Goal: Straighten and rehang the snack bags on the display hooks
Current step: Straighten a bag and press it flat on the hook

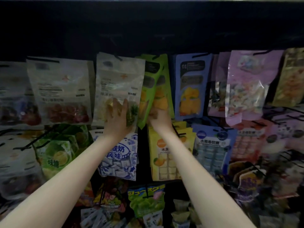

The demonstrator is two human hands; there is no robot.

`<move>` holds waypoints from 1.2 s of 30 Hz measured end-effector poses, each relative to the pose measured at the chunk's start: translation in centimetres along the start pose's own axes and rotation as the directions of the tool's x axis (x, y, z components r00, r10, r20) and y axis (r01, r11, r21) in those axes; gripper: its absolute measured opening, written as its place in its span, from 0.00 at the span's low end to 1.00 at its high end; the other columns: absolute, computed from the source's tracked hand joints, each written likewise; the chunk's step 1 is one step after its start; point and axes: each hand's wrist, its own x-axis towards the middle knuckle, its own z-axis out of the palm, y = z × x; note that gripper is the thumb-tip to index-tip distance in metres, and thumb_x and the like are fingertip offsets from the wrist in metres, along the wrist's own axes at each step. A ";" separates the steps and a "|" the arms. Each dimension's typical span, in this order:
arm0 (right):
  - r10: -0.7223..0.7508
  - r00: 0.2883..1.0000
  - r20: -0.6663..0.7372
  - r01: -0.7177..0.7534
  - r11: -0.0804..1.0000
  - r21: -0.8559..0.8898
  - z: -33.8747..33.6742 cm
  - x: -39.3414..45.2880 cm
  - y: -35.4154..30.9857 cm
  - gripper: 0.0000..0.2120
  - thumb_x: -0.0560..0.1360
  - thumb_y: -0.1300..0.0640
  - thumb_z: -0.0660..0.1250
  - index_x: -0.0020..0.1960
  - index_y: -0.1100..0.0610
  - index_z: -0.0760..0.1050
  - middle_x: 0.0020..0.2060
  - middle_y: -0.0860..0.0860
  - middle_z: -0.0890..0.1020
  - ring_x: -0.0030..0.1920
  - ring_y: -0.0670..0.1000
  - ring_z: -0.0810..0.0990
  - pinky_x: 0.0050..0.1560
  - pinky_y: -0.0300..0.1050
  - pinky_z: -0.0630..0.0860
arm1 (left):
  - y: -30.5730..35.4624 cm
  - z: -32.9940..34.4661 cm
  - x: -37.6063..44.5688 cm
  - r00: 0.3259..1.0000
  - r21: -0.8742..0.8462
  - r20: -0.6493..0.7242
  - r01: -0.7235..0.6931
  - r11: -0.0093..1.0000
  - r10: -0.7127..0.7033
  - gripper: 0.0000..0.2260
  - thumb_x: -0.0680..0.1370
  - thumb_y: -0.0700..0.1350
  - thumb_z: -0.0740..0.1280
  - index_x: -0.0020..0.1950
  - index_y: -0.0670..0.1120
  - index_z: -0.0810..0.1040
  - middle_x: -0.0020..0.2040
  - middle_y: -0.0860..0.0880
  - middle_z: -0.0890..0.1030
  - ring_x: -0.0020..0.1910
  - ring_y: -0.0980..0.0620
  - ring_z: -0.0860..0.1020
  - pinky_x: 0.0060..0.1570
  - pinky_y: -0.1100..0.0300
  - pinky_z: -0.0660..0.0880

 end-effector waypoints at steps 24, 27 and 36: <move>0.111 0.974 0.200 -0.047 0.954 -0.298 -9.1 -3.4 9.8 0.22 0.78 0.57 0.63 0.72 0.54 0.64 0.70 0.55 0.65 0.68 0.55 0.66 0.60 0.44 0.67 | 6.5 6.2 -4.1 0.928 0.014 0.199 -0.324 0.946 0.315 0.32 0.79 0.49 0.59 0.76 0.52 0.43 0.77 0.51 0.46 0.76 0.49 0.44 0.72 0.48 0.46; 0.015 0.979 0.204 0.055 0.942 -0.332 -9.3 -4.4 10.7 0.22 0.77 0.57 0.65 0.70 0.54 0.65 0.67 0.54 0.69 0.65 0.54 0.69 0.51 0.41 0.67 | 5.9 7.7 -3.2 0.949 -0.113 0.224 -0.202 0.973 0.223 0.36 0.78 0.50 0.63 0.76 0.50 0.42 0.77 0.50 0.43 0.76 0.45 0.42 0.72 0.45 0.49; 0.015 0.975 -0.223 -0.104 0.914 -0.392 -6.5 -4.9 12.9 0.11 0.79 0.57 0.61 0.59 0.60 0.75 0.52 0.57 0.80 0.49 0.57 0.78 0.40 0.45 0.70 | 5.8 11.3 -6.8 0.961 -0.825 0.214 0.082 0.559 0.176 0.36 0.74 0.37 0.69 0.75 0.47 0.52 0.65 0.54 0.67 0.67 0.54 0.66 0.56 0.72 0.64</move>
